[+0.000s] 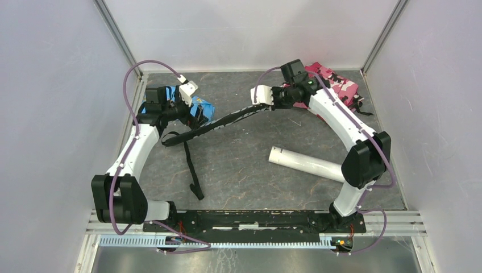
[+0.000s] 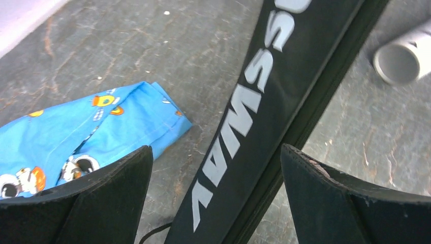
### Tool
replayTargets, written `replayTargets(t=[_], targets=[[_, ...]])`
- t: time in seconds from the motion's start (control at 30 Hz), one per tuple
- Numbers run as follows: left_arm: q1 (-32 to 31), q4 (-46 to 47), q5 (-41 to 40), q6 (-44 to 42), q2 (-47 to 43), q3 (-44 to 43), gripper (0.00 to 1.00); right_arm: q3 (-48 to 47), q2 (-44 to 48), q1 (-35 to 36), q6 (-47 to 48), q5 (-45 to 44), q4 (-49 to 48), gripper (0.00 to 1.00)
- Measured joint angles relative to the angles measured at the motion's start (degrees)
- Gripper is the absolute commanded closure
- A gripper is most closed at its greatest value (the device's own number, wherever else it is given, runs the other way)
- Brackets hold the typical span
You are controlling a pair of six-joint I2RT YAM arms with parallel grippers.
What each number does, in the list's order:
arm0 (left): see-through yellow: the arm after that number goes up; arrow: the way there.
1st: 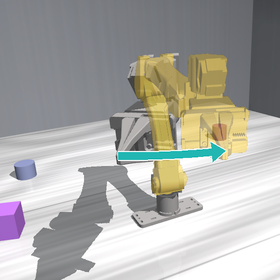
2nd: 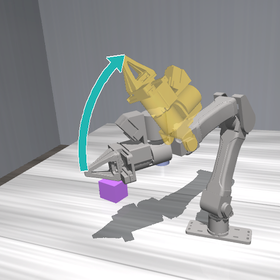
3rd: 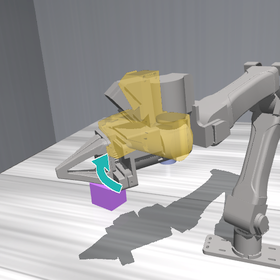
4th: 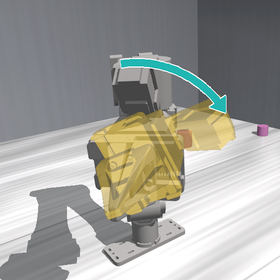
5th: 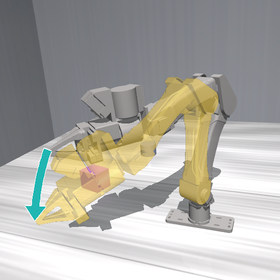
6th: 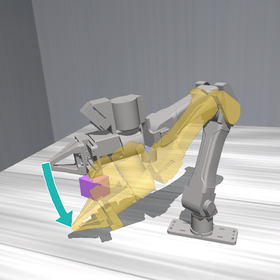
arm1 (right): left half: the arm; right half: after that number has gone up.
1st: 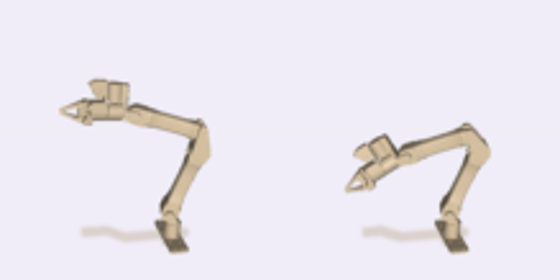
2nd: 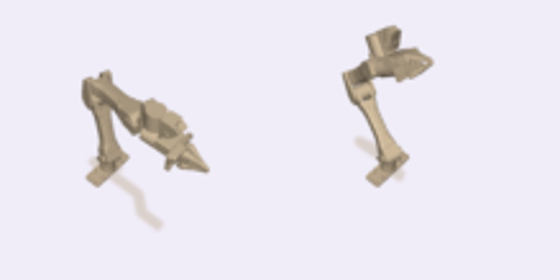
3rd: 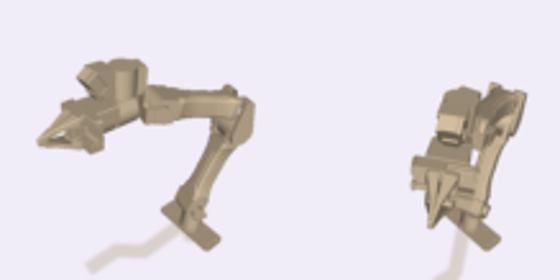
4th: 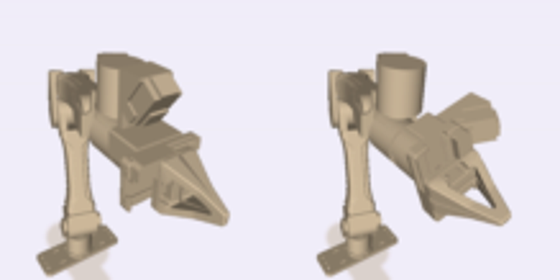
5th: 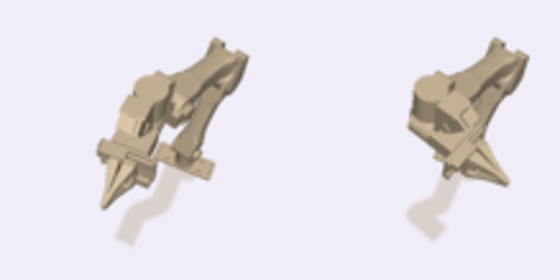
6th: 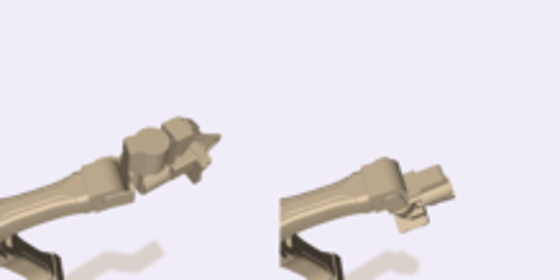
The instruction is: Pack up the badminton gear
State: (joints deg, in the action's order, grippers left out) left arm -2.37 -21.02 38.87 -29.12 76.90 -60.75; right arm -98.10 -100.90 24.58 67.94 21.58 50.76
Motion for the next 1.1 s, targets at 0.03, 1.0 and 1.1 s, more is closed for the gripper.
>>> replayTargets(t=[0.03,1.0,1.1], targets=[[0.00,1.09,-0.94,1.27,-0.15,0.00,0.01,0.81,0.00,0.68,-0.35,-0.55,-1.31,0.97],[0.00,9.31,-8.55,15.08,-0.50,0.44,0.00,25.70,3.37,4.00,-9.11,-4.07,-13.07,0.02],[0.00,9.60,-10.54,15.63,-0.55,0.44,0.00,24.57,5.05,3.50,-11.52,-3.39,-12.81,0.02]])
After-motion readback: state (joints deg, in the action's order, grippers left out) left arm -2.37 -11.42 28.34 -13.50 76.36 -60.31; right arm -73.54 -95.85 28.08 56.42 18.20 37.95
